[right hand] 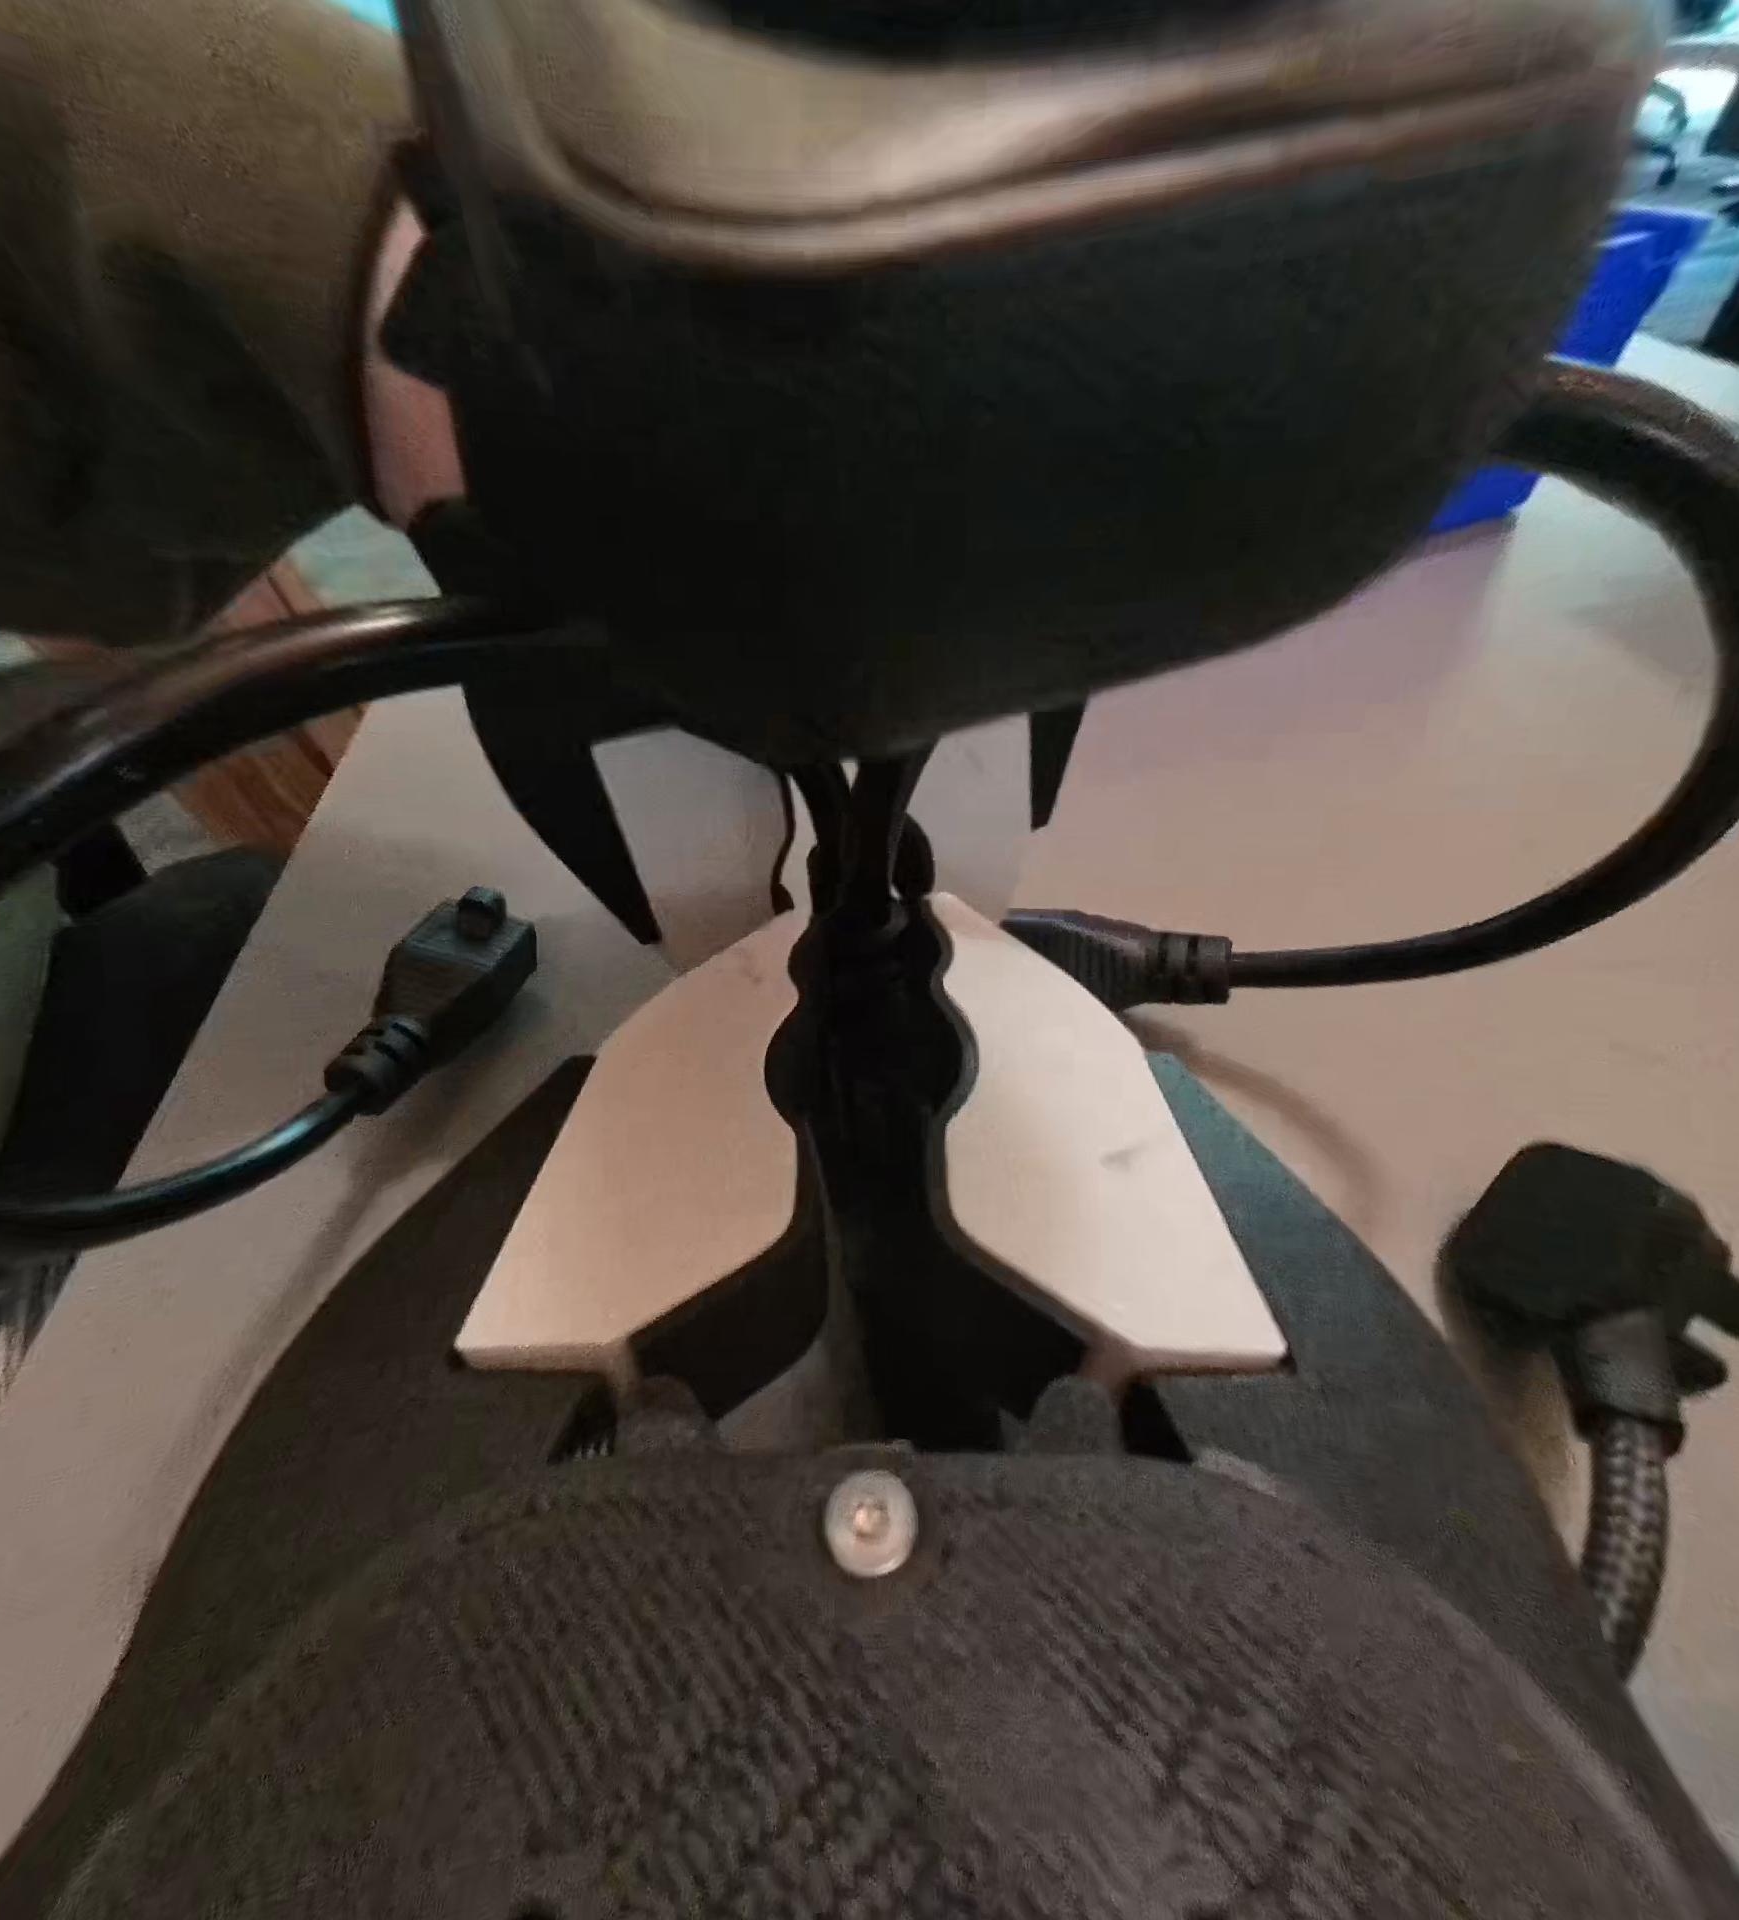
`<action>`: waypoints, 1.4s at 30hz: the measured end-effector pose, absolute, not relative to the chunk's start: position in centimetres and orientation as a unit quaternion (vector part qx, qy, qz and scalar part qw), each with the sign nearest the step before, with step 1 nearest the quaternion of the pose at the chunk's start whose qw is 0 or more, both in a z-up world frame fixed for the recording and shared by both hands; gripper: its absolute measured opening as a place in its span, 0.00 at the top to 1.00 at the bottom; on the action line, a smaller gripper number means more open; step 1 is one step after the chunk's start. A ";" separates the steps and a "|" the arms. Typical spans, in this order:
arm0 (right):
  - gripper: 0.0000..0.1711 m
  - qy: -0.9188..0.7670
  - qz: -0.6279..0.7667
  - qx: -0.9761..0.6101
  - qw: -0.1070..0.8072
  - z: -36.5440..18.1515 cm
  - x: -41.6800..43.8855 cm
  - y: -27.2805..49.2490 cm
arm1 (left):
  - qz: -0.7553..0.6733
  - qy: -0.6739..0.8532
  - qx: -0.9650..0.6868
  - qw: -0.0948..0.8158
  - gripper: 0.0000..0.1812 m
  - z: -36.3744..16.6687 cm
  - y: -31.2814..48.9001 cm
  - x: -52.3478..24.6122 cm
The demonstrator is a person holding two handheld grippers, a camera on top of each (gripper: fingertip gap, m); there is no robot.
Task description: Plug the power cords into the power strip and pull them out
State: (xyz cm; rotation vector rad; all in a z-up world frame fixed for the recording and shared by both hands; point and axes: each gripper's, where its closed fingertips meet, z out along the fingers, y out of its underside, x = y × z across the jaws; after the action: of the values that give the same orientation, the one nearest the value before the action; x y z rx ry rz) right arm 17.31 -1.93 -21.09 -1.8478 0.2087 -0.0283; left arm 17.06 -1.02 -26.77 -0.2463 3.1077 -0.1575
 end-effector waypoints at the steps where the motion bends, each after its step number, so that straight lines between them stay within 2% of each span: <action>1: 0.92 0.066 -0.024 -0.804 0.590 -21.1 17.0 -1.9 | -0.051 0.996 -0.074 0.011 0.86 -26.8 -1.0 17.0; 14: 0.92 0.048 -0.021 -0.804 0.592 -21.1 17.4 -1.9 | -0.053 0.995 -0.081 0.007 0.86 -26.8 -1.1 17.0; 19: 0.92 0.111 0.024 -0.786 0.607 -21.1 18.3 -2.1 | -0.047 0.995 -0.089 0.005 0.86 -26.8 -1.3 17.2; 24: 0.92 0.059 -0.011 -0.802 0.594 -21.0 17.7 -1.8 | -0.048 0.995 -0.084 0.005 0.86 -26.7 -1.2 17.1; 28: 0.92 0.087 0.009 -0.786 0.612 -21.0 18.1 -1.8 | -0.053 0.994 -0.093 0.005 0.86 -26.7 -1.3 17.3; 30: 0.91 0.020 -0.015 -0.808 0.589 -21.0 16.9 -1.9 | -0.044 0.996 -0.080 0.005 0.86 -26.7 -1.3 17.1; 32: 0.91 0.008 0.044 -0.720 0.693 -16.0 15.8 -2.5 | -0.055 0.995 -0.079 0.006 0.86 -26.8 -1.6 17.1; 35: 0.91 0.081 -0.014 -0.759 0.646 -18.0 19.1 -4.3 | -0.055 0.995 -0.085 0.011 0.86 -26.8 -1.5 17.1; 37: 0.91 0.082 -0.023 -0.751 0.655 -17.0 19.0 -5.1 | -0.060 0.995 -0.084 0.005 0.86 -26.8 -1.5 17.1; 42: 0.91 0.102 -0.102 -0.792 0.594 -16.2 19.3 -9.0 | -0.054 0.995 -0.079 0.005 0.86 -26.8 -1.5 17.1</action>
State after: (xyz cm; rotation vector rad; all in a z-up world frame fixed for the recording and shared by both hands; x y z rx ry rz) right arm 19.31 -9.02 -16.17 -1.8395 0.2359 -0.2375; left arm 17.11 -1.51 -26.78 -0.2485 3.1173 -0.1678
